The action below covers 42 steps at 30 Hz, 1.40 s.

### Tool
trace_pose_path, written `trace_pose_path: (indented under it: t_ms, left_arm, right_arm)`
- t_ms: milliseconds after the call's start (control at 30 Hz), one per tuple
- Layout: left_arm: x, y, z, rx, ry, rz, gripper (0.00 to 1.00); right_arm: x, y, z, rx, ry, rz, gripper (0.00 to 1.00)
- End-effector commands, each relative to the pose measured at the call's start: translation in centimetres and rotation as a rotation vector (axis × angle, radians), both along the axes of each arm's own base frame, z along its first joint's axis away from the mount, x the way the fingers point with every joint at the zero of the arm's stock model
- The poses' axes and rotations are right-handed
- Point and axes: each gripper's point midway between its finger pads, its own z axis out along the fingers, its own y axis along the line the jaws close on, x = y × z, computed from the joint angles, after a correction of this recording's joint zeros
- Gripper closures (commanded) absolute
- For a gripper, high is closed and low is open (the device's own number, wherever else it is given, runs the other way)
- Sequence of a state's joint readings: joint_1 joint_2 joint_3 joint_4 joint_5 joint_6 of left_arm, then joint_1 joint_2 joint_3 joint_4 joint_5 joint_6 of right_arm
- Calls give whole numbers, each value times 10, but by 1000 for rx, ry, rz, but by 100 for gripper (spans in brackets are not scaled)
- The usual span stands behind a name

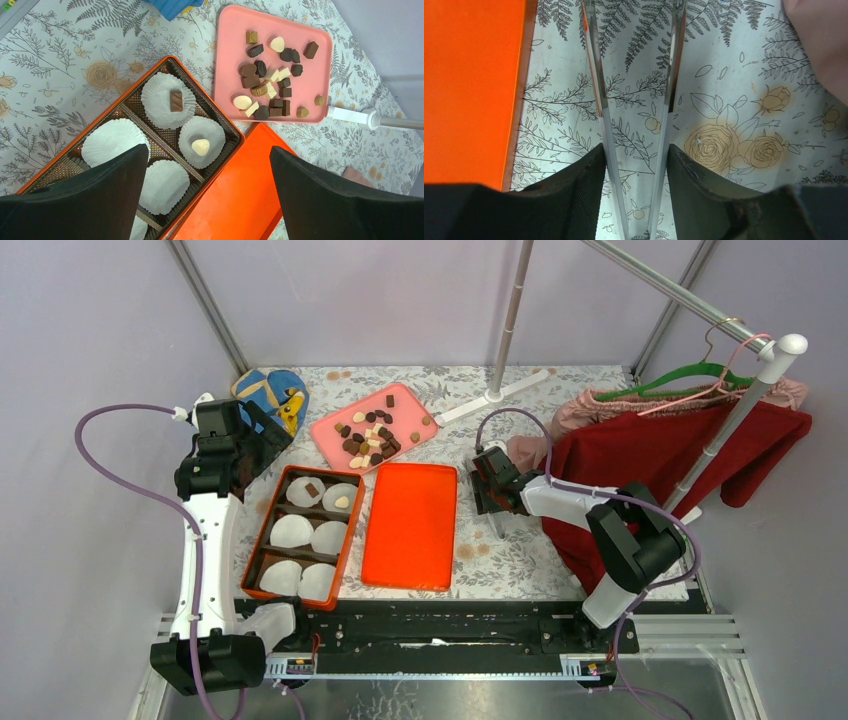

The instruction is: Pack the chocolate

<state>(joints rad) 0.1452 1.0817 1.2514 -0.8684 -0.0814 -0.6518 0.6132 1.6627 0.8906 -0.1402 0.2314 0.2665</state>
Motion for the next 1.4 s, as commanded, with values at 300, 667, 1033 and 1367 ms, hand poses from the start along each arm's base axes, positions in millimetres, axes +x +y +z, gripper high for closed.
trace_pose_path:
  t_ms: [300,667,1033,1367]
  left_arm:
    - [6,2,10,11,-44,-11,1]
    - [11,-45,-7,-44,-23,-259,1]
    - [0,-18,-78,25,187,-126,1]
    - [-7,-10,-92,9,259,-93,1]
  right_arm:
    - [-10,-1,-31,-6,90,-27,42]
    - [5,6,15,2,25,12,79]
    - [21,47,127,110,-38,176,81]
    - [3,122,152,191,23,367,81]
